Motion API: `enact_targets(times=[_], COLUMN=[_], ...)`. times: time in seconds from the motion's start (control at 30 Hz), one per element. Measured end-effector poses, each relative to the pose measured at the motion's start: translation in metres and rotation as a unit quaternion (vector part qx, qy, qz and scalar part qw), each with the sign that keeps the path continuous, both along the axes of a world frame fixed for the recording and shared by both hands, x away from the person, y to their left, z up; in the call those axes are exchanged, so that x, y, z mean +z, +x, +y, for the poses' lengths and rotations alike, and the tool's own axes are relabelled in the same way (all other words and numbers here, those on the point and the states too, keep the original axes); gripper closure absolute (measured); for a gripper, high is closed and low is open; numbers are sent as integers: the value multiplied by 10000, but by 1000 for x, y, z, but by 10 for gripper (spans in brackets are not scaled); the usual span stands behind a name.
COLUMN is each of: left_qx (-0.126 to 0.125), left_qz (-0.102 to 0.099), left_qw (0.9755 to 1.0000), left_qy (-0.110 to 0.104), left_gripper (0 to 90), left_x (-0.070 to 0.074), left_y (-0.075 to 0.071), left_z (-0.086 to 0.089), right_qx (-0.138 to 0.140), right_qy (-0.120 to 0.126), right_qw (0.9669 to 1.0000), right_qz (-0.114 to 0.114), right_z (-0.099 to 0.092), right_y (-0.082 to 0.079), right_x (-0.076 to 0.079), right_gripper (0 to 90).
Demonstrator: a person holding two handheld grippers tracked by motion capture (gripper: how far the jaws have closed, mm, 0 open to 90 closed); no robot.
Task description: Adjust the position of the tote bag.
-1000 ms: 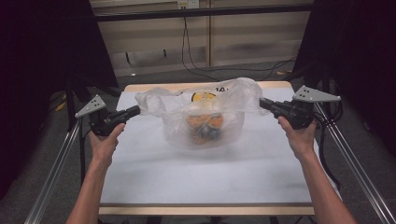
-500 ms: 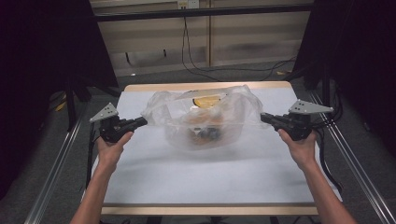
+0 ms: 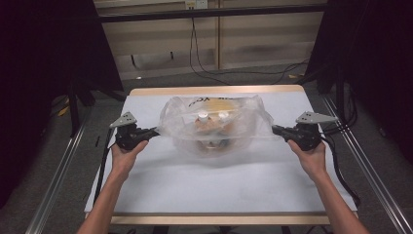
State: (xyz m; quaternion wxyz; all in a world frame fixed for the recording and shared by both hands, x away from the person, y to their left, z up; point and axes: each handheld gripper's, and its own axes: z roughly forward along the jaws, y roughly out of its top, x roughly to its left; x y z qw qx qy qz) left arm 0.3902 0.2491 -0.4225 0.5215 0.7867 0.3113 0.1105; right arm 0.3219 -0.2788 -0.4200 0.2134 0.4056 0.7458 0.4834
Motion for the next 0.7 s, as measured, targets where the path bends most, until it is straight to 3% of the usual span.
enact_targets(times=[0.33,0.47,0.67,0.7], left_qx=[54,6,-79,-94], left_qz=[302,354,542,567], left_qw=[9990,9984,9957,9958], left_qy=[332,435,753,713], left_gripper=[900,900,900,900], left_x=[-27,-34,-50,-51], left_y=[12,14,15,16], left_z=[-5,-7,-12,-12], right_qx=[-70,-48,26,26], right_qy=[-294,-514,-705,-705], right_qw=[9990,9973,9944,9944], right_qz=[334,516,790,790], right_z=[4,5,8,8], right_y=[13,18,19,19], right_x=[-23,-34,-51,-51], right_gripper=[900,900,900,900])
